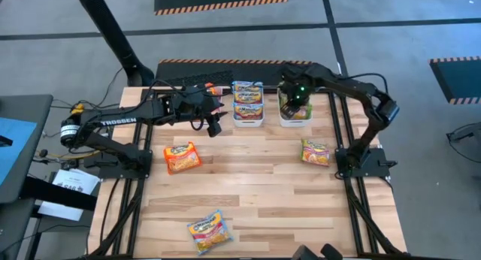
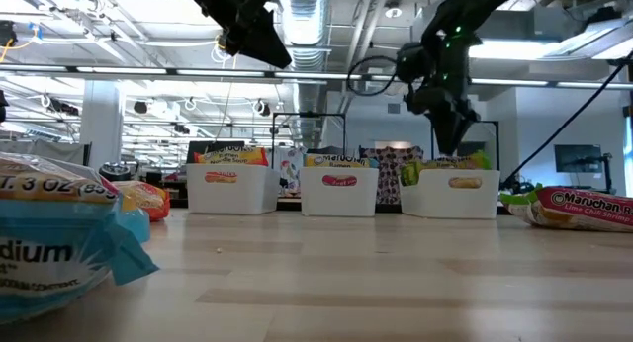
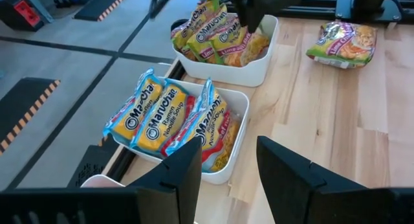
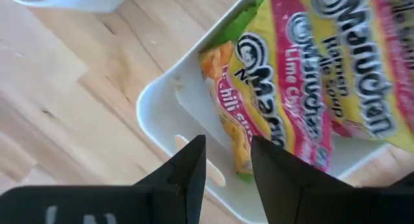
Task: Sort Maruchan noodles
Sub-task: Put the green noodle pack into the right white bin, then put the blue noodle pack into the center white bin
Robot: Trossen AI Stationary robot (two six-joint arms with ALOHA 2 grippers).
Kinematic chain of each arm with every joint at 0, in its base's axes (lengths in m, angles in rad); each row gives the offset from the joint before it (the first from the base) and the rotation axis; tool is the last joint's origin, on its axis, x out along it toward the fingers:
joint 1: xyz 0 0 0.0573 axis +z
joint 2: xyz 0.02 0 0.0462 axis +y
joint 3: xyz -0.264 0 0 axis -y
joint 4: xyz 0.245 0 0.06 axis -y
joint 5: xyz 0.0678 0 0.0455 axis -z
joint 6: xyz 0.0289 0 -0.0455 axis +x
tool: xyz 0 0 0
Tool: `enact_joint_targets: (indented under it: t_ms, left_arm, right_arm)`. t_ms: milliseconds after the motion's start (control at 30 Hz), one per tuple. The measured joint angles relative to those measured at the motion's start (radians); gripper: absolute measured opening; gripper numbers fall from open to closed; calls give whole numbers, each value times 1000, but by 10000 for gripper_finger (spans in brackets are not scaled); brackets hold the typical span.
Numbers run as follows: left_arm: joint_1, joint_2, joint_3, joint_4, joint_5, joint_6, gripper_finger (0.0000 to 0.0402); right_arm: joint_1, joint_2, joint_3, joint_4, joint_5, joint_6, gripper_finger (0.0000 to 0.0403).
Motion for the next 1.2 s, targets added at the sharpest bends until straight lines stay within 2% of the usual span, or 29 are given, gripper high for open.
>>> enact_joint_targets:
  t_ms: [133,400,767,900,1100,1200]
  left_arm:
    - [0,0,0,-18,0,-3,137]
    - [1,-14,0,-207,4,-78,137]
    - [7,-15,-1,-532,61,-240,137]
    - [7,2,-26,-561,147,-291,137]
    - [7,18,-43,-590,454,-423,137]
    - [-9,19,-41,-565,534,-429,137]
  right_arm:
    - [5,-65,0,0,-34,30,148]
    - [50,-197,0,53,-183,55,148]
    - [153,-257,0,61,-186,56,148]
    - [175,-256,0,60,-184,62,148]
    - [203,-255,0,59,-184,91,162]
    - [210,-255,0,60,-184,100,172]
